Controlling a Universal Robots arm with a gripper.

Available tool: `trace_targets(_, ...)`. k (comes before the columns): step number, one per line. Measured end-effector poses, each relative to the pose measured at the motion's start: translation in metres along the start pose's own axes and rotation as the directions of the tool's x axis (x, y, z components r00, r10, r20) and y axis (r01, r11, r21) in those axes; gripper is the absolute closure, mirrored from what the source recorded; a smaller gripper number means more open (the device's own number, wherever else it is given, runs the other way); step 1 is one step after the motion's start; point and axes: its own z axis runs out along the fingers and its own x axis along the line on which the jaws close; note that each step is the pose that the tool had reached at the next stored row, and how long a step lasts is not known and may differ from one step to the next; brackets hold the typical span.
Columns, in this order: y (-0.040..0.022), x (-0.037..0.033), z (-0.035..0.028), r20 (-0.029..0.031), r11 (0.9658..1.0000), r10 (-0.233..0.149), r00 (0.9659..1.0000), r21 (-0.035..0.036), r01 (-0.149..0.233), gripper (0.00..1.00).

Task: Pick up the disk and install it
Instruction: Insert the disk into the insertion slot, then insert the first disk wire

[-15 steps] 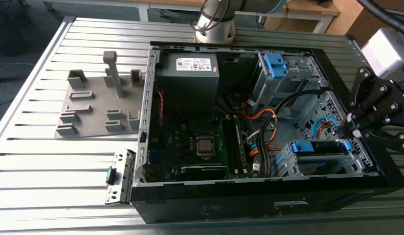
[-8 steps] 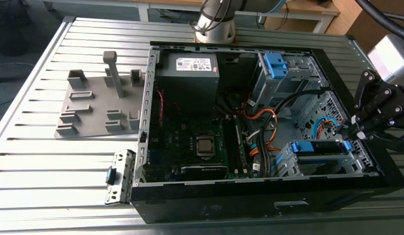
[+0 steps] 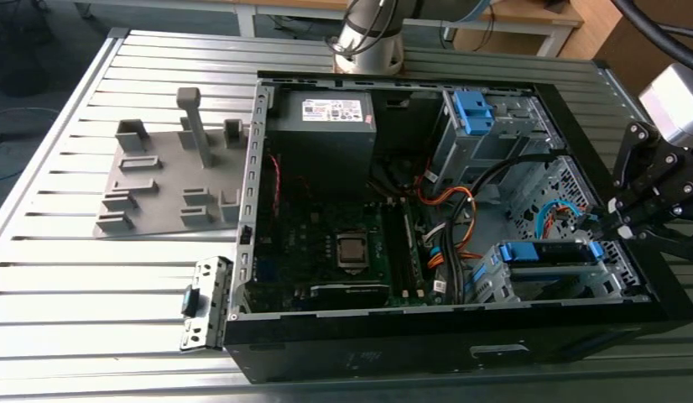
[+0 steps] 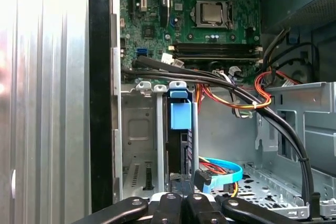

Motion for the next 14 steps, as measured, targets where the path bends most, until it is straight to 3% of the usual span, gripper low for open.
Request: trace_targets(14,-0.0003,0.0000,0.0001,0.0002,1.0000,0.000,1.0000,0.0000,0.000,0.89)
